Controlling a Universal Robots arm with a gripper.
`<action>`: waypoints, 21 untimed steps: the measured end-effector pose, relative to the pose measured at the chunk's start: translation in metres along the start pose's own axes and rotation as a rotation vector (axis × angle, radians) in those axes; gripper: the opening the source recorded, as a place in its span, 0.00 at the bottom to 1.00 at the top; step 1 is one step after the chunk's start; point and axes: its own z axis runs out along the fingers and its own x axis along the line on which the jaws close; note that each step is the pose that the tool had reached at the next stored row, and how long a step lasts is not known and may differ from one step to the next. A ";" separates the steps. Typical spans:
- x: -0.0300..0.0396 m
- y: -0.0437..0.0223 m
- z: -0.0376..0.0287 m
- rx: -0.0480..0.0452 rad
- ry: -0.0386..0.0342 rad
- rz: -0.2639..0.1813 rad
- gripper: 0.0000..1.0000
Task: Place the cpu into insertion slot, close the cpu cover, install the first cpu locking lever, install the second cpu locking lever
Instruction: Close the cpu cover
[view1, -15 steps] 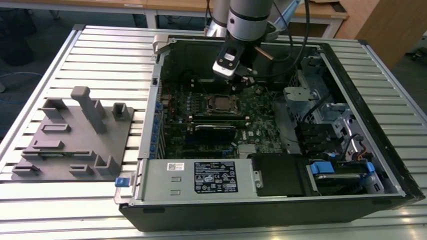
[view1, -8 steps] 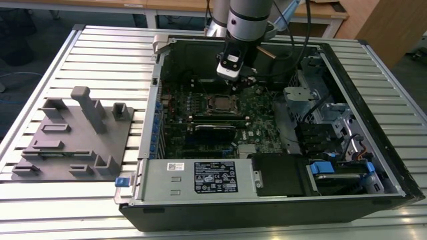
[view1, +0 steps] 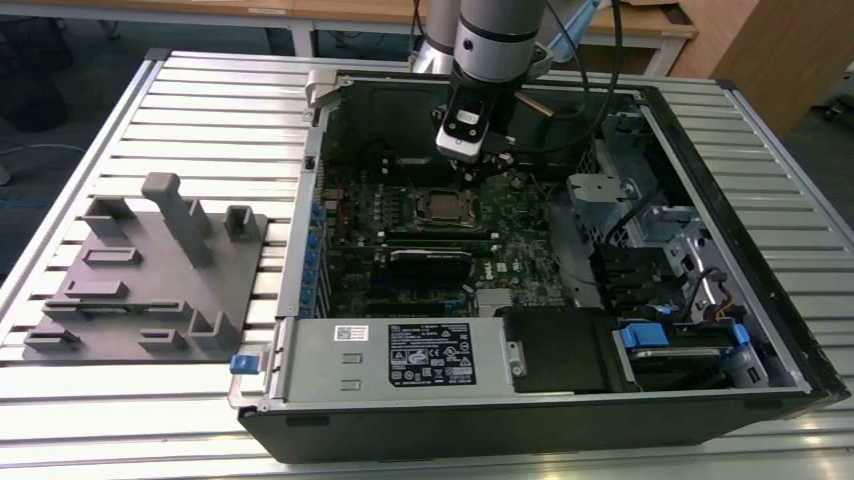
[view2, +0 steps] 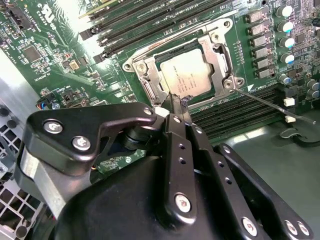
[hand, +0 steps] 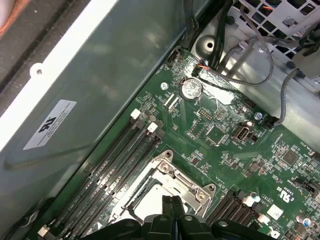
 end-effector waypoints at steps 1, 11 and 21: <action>0.0000 0.0000 0.0000 0.0000 0.0000 0.000 0.10; 0.0000 0.0000 0.0000 0.0005 0.0001 -0.024 0.10; 0.0000 0.0000 0.0007 0.0010 0.0003 -0.059 0.10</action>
